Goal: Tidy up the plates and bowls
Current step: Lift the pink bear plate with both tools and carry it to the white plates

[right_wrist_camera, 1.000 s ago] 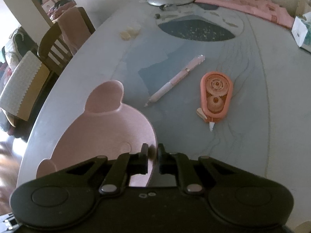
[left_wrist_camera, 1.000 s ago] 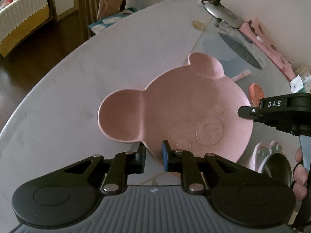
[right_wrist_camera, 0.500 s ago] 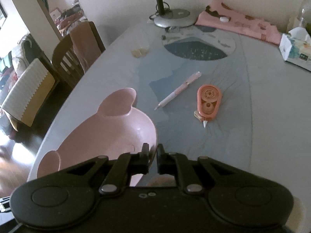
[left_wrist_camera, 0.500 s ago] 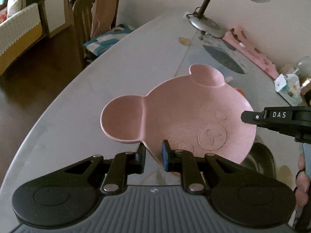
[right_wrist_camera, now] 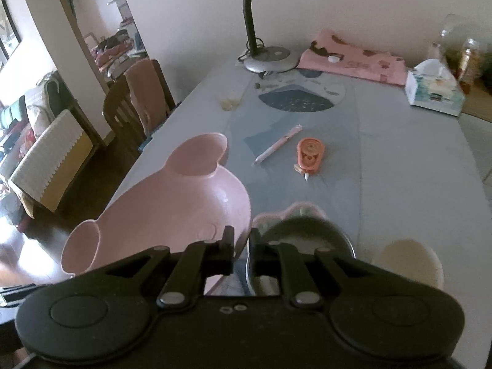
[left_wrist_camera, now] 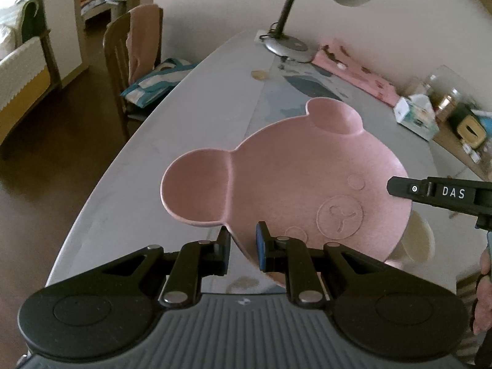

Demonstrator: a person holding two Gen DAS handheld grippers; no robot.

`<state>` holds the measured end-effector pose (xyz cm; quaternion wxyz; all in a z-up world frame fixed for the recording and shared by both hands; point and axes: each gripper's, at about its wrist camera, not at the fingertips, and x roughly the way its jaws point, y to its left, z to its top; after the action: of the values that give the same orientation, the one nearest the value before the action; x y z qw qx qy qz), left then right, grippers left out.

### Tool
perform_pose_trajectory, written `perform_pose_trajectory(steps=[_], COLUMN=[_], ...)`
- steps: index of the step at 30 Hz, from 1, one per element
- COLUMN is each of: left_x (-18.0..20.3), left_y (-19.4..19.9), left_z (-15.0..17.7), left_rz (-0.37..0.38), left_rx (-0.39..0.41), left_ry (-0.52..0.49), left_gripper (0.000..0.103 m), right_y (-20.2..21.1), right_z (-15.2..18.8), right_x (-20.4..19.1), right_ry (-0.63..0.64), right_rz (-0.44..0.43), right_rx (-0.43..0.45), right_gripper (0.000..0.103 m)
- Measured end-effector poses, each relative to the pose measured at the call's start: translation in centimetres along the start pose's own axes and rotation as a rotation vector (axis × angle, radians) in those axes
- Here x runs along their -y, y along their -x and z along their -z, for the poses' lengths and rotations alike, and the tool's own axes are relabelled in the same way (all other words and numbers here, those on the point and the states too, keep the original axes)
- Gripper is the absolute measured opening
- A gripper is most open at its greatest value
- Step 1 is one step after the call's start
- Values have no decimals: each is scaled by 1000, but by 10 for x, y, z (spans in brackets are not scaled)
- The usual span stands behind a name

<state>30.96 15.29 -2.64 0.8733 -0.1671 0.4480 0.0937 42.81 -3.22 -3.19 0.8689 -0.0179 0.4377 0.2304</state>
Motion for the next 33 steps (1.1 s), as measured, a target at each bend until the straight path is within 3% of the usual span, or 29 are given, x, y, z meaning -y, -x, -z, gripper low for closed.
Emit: perform_pose_trajectory(steps=[19,33], left_x=[-39,-89], left_y=[90,109], left_z=[98,179], left_rz=[83,60], left_rx=[-24,-67], left_ry=[-129,-163], left_gripper=[16,16], right_y=[101,104], right_z=[118,213], right_x=[-38,-75], right_ry=[-82,-101], right_rz=[22,6], right_rx=[59,-16], right_gripper=[12,12])
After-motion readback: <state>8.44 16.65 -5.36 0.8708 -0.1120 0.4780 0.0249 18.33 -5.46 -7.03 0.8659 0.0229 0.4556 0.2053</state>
